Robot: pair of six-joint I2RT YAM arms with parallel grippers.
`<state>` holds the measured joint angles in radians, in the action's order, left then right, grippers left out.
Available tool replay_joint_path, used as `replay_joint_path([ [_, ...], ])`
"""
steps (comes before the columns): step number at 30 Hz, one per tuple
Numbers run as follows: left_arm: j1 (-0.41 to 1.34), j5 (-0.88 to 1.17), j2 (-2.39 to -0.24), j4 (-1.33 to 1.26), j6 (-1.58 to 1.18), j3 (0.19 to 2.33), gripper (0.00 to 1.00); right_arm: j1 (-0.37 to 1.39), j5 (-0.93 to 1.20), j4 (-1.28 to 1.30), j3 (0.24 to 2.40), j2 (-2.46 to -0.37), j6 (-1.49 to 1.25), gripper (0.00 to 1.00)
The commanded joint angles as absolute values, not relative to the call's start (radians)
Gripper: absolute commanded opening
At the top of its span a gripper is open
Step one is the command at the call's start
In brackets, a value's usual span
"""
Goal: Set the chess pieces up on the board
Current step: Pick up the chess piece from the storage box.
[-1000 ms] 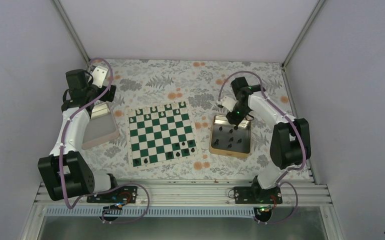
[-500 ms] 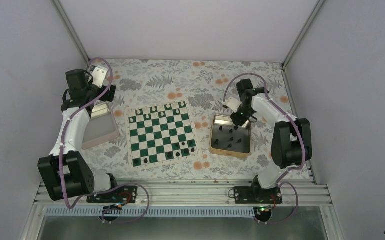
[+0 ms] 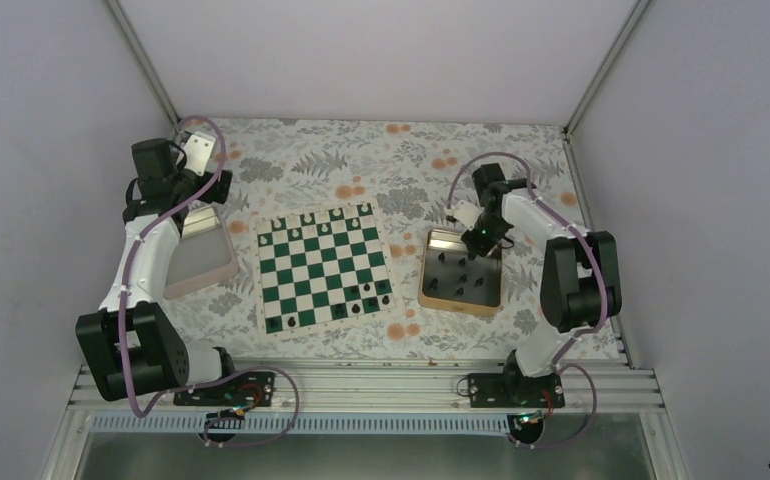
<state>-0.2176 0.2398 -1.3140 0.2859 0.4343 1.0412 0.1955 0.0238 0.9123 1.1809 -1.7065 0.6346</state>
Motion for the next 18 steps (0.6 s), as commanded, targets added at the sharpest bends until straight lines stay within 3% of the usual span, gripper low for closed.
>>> replay_joint_path([
  [1,-0.222,0.244,-1.323,0.279,0.444,1.039,1.00,0.183,0.025,0.899,1.167,-1.721,0.635,0.25],
  [18,-0.222,0.248,-1.318,0.284,0.445,1.039,1.00,0.182,0.058,0.876,1.166,-1.761,0.634,0.21],
])
